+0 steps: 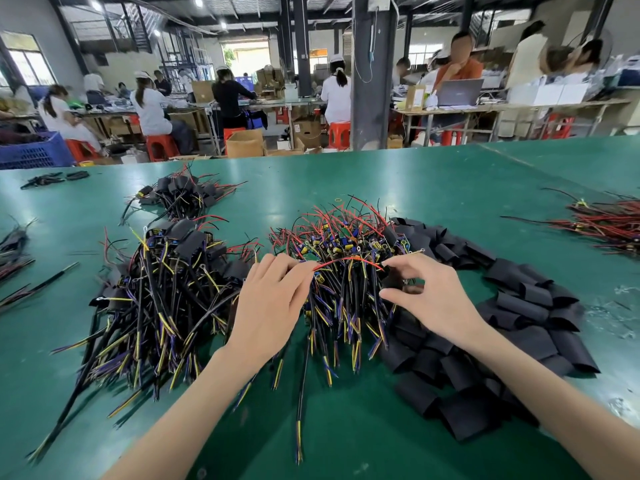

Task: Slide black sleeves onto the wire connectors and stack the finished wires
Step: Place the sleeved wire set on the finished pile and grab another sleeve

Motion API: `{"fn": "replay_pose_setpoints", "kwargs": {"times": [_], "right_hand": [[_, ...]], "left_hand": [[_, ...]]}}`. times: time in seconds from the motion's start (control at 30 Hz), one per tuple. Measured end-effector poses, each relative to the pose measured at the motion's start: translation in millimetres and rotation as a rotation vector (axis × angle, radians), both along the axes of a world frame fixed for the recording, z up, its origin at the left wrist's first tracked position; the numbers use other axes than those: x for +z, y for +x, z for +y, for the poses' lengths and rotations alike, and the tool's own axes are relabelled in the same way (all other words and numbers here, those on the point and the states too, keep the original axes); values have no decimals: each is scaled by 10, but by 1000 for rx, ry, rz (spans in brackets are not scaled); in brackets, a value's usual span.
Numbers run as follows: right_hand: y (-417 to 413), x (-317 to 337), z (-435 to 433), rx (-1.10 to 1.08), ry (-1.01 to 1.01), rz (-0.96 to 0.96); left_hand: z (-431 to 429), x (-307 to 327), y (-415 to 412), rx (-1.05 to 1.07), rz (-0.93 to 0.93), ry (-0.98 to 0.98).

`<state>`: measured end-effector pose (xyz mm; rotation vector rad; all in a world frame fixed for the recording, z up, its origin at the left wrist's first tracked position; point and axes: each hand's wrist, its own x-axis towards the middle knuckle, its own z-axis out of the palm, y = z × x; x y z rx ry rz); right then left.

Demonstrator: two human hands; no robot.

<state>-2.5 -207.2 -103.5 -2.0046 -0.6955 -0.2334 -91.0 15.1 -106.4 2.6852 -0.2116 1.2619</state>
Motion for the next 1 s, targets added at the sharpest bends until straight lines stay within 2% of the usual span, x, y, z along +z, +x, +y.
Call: {"fn": "replay_pose_setpoints", "kwargs": {"times": [0.6,0.83,1.0], "right_hand": [[68,23,-28,-23,199,118],[41,59,-45,4,259,81],[37,84,-69,34,198,19]], "left_hand": [[9,-31,14,-40,-3,50],[7,8,-12,-3,29,115],[5,26,-10,2,19,136]]}}
